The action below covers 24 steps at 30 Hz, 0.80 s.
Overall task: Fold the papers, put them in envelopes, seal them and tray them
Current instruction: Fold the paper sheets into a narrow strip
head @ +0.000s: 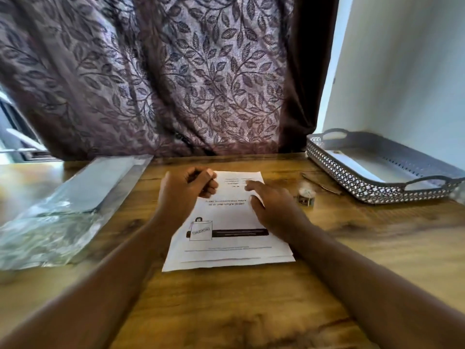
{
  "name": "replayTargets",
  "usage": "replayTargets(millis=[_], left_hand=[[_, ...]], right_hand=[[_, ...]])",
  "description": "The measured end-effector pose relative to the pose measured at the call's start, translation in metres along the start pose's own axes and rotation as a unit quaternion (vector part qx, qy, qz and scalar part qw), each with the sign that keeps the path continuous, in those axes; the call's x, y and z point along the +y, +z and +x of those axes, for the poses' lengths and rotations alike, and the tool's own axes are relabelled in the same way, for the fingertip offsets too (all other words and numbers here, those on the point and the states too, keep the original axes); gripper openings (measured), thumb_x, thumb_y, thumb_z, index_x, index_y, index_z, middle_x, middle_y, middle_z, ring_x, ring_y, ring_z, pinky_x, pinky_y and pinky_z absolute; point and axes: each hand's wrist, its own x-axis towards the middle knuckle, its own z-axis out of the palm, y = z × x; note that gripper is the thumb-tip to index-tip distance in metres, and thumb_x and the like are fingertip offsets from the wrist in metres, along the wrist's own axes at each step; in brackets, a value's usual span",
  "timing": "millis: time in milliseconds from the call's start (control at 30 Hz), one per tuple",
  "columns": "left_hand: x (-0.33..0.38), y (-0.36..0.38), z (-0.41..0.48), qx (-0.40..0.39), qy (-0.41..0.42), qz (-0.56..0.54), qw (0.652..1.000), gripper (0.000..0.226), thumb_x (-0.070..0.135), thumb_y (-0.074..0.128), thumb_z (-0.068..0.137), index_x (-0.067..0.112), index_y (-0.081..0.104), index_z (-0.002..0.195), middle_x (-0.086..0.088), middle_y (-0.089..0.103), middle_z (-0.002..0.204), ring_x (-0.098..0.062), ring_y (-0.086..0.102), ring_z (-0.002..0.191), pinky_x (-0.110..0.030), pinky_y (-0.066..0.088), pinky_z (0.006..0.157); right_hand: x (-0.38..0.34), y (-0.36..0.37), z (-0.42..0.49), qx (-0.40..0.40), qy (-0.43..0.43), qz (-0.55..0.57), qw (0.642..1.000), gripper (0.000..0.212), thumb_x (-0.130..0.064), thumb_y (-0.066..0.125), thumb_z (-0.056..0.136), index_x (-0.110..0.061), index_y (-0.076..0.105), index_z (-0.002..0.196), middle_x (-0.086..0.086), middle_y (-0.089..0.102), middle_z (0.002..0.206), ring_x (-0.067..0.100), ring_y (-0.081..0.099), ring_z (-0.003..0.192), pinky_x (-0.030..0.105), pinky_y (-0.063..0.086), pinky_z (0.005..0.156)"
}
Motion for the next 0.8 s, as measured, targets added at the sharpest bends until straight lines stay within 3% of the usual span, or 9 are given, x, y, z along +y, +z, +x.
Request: replayTargets(millis=[100,233,300,367,467,633,800], left_hand=[[-0.029,-0.018,0.016,0.046,-0.019,0.202,0.978,0.007,0.020,0.067,0.092,0.019,0.072,0.097,0.003,0.075,0.086,-0.019,0.071,0.080,-0.033,0.056,0.071],[-0.041,-0.022,0.022,-0.008,-0.103,0.323,0.941,0.045,0.026,0.070,0.090,0.019,0.054,0.131,-0.001,0.071,0.113,-0.029,0.065,0.104,-0.034,0.045,0.076],[-0.046,-0.021,0.027,-0.022,-0.115,0.337,0.934,0.046,0.033,0.069,0.090,0.018,0.055,0.132,-0.003,0.071,0.118,-0.028,0.064,0.106,-0.036,0.049,0.082],[-0.051,-0.021,0.032,-0.023,-0.120,0.341,0.932,0.047,0.036,0.069,0.090,0.018,0.056,0.131,-0.001,0.071,0.120,-0.025,0.065,0.107,-0.037,0.052,0.087],[-0.056,-0.021,0.040,-0.007,-0.144,0.326,0.934,0.050,0.039,0.070,0.088,0.020,0.055,0.132,0.001,0.070,0.123,-0.024,0.065,0.111,-0.040,0.052,0.092],[-0.057,-0.020,0.047,0.007,-0.171,0.332,0.928,0.052,0.042,0.069,0.086,0.022,0.055,0.132,0.000,0.069,0.125,-0.028,0.062,0.116,-0.043,0.051,0.094],[-0.057,-0.019,0.047,0.028,-0.175,0.279,0.944,0.048,0.036,0.073,0.085,0.025,0.055,0.129,0.001,0.070,0.119,-0.026,0.064,0.109,-0.045,0.052,0.093]], right_hand=[[-0.001,0.006,0.011,-0.012,0.025,0.001,1.000,0.032,-0.019,0.049,0.102,-0.014,0.060,0.133,0.007,0.068,0.131,0.028,0.065,0.110,0.033,0.048,0.090],[0.005,0.012,0.030,-0.015,0.090,0.028,0.995,0.032,-0.017,0.049,0.102,-0.010,0.062,0.130,0.012,0.071,0.120,0.031,0.066,0.102,0.030,0.043,0.078],[0.009,0.017,0.036,-0.039,0.125,0.024,0.991,0.037,-0.025,0.048,0.103,-0.009,0.058,0.135,0.012,0.067,0.130,0.030,0.062,0.114,0.029,0.043,0.084],[0.011,0.022,0.038,-0.085,0.142,-0.006,0.986,0.047,-0.035,0.046,0.104,-0.010,0.049,0.144,0.011,0.049,0.152,0.030,0.049,0.134,0.033,0.040,0.103],[0.009,0.025,0.040,-0.134,0.146,-0.059,0.978,0.056,-0.043,0.041,0.105,-0.010,0.040,0.150,0.008,0.033,0.162,0.030,0.037,0.143,0.038,0.033,0.114],[0.010,0.027,0.041,-0.151,0.132,-0.101,0.975,0.058,-0.046,0.037,0.105,-0.010,0.041,0.150,0.009,0.037,0.160,0.030,0.036,0.144,0.037,0.029,0.116],[0.012,0.028,0.040,-0.151,0.133,-0.091,0.975,0.055,-0.046,0.039,0.105,-0.010,0.044,0.146,0.009,0.043,0.155,0.030,0.039,0.141,0.039,0.032,0.115]])
